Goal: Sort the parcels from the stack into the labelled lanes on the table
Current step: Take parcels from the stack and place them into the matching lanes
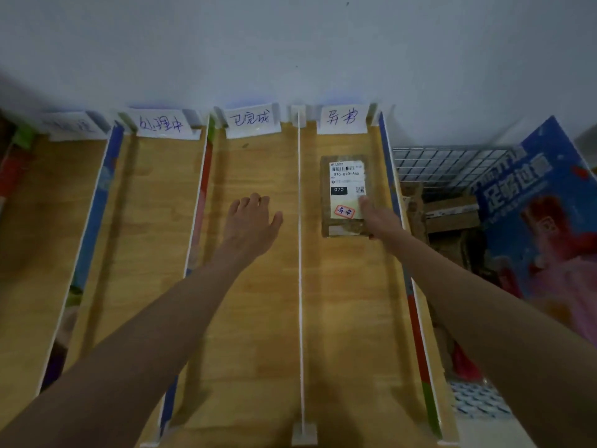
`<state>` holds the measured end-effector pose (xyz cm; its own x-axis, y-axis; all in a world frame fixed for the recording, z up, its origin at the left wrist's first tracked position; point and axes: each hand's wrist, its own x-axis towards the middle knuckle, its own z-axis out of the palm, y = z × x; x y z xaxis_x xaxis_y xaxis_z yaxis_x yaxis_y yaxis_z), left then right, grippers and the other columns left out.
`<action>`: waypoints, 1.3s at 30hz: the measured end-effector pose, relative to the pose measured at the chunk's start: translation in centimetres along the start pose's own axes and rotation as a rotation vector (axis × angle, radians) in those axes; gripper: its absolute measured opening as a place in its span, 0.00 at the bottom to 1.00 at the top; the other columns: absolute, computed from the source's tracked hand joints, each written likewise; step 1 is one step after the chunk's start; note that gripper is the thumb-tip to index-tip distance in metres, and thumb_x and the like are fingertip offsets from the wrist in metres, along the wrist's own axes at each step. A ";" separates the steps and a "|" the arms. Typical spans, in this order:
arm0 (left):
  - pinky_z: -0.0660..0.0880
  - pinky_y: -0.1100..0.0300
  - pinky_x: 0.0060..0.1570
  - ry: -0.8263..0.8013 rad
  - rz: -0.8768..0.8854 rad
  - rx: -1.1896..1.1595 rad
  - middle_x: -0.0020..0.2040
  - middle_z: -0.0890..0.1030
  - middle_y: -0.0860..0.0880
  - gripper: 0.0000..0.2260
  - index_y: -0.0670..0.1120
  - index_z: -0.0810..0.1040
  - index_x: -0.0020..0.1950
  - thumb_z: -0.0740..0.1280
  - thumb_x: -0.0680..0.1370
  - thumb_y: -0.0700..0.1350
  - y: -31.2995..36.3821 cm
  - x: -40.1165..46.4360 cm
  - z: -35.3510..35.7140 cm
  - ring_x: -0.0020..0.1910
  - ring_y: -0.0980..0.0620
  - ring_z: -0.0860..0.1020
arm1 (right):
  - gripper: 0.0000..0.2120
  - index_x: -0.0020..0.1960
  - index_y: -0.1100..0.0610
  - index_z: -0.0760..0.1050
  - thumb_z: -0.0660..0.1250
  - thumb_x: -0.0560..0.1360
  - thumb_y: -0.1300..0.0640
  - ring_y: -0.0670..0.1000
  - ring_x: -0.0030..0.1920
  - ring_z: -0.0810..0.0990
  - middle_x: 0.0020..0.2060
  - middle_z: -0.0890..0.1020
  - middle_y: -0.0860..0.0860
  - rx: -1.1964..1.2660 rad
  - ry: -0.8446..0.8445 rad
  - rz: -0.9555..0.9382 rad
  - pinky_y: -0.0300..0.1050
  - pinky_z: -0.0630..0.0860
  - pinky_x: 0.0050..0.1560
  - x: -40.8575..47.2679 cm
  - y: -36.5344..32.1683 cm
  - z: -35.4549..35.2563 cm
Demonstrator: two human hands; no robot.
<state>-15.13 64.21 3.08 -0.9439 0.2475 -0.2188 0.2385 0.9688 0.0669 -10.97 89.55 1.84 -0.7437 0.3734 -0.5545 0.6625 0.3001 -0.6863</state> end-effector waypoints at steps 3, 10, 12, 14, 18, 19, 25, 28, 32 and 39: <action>0.62 0.49 0.71 -0.005 -0.030 0.004 0.69 0.72 0.45 0.24 0.44 0.68 0.73 0.53 0.83 0.57 0.5 2.2 1.0 0.68 0.44 0.71 | 0.28 0.59 0.58 0.77 0.52 0.82 0.36 0.54 0.49 0.78 0.49 0.80 0.55 -0.004 -0.044 -0.007 0.47 0.75 0.47 3.6 -0.6 0.3; 0.61 0.50 0.70 -0.009 -0.069 0.029 0.69 0.72 0.46 0.24 0.45 0.68 0.74 0.53 0.83 0.57 0.9 6.0 2.2 0.68 0.45 0.70 | 0.34 0.58 0.64 0.79 0.51 0.81 0.35 0.60 0.54 0.80 0.53 0.82 0.60 -0.006 -0.095 -0.016 0.55 0.76 0.56 9.7 -2.4 2.0; 0.60 0.51 0.71 -0.010 -0.074 0.034 0.69 0.72 0.46 0.24 0.45 0.68 0.74 0.53 0.83 0.57 0.7 6.7 2.5 0.69 0.46 0.70 | 0.35 0.60 0.66 0.78 0.50 0.82 0.36 0.61 0.56 0.79 0.55 0.81 0.61 -0.036 -0.094 -0.027 0.57 0.76 0.60 10.9 -2.9 2.7; 0.60 0.51 0.71 -0.005 -0.075 0.044 0.70 0.72 0.47 0.24 0.45 0.68 0.74 0.52 0.83 0.57 0.6 7.2 2.8 0.69 0.46 0.70 | 0.35 0.62 0.65 0.77 0.49 0.82 0.37 0.61 0.58 0.78 0.57 0.80 0.61 -0.054 -0.096 -0.026 0.58 0.75 0.62 11.8 -3.4 3.2; 0.59 0.51 0.72 -0.003 -0.079 0.033 0.70 0.72 0.47 0.24 0.46 0.67 0.75 0.52 0.83 0.57 0.4 7.8 3.2 0.69 0.47 0.70 | 0.36 0.63 0.65 0.76 0.49 0.81 0.34 0.61 0.59 0.77 0.58 0.80 0.60 -0.032 -0.093 0.022 0.58 0.74 0.63 13.6 -3.6 4.1; 0.59 0.51 0.72 -0.001 -0.079 0.030 0.70 0.72 0.47 0.24 0.46 0.67 0.75 0.52 0.83 0.57 0.3 7.9 3.3 0.69 0.47 0.70 | 0.37 0.64 0.64 0.76 0.49 0.80 0.33 0.60 0.59 0.77 0.58 0.79 0.59 -0.026 -0.093 0.026 0.58 0.74 0.63 14.1 -3.7 4.3; 0.60 0.51 0.72 0.001 -0.072 0.024 0.69 0.72 0.46 0.24 0.45 0.68 0.74 0.52 0.83 0.57 0.0 8.0 3.6 0.69 0.46 0.70 | 0.47 0.71 0.54 0.72 0.46 0.67 0.24 0.59 0.61 0.74 0.64 0.75 0.59 -0.038 -0.070 0.018 0.59 0.74 0.63 17.0 -2.3 5.5; 0.61 0.51 0.72 -0.004 -0.063 0.037 0.69 0.73 0.46 0.24 0.44 0.68 0.74 0.53 0.83 0.57 -0.2 7.8 3.5 0.68 0.46 0.71 | 0.50 0.69 0.57 0.74 0.45 0.64 0.22 0.59 0.61 0.75 0.62 0.77 0.58 -0.053 -0.074 0.031 0.60 0.73 0.64 15.4 -3.3 4.9; 0.62 0.50 0.71 -0.009 -0.064 0.039 0.68 0.73 0.45 0.24 0.44 0.69 0.73 0.53 0.83 0.57 -0.4 7.1 2.6 0.68 0.45 0.71 | 0.31 0.65 0.65 0.73 0.48 0.83 0.40 0.63 0.62 0.74 0.60 0.77 0.61 -0.176 -0.047 -0.047 0.59 0.69 0.67 13.2 -4.7 3.6; 0.63 0.49 0.69 0.051 -0.069 0.023 0.69 0.73 0.45 0.24 0.44 0.70 0.72 0.53 0.83 0.57 -1.9 2.6 -1.8 0.68 0.44 0.71 | 0.25 0.68 0.64 0.68 0.54 0.83 0.45 0.61 0.60 0.72 0.61 0.74 0.62 -0.599 0.185 -0.447 0.55 0.69 0.60 4.9 -7.3 1.5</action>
<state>-18.42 63.04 4.10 -0.9685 0.1800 -0.1722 0.1773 0.9837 0.0307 -19.59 87.90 3.50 -0.9599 0.2302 -0.1602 0.2776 0.8613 -0.4256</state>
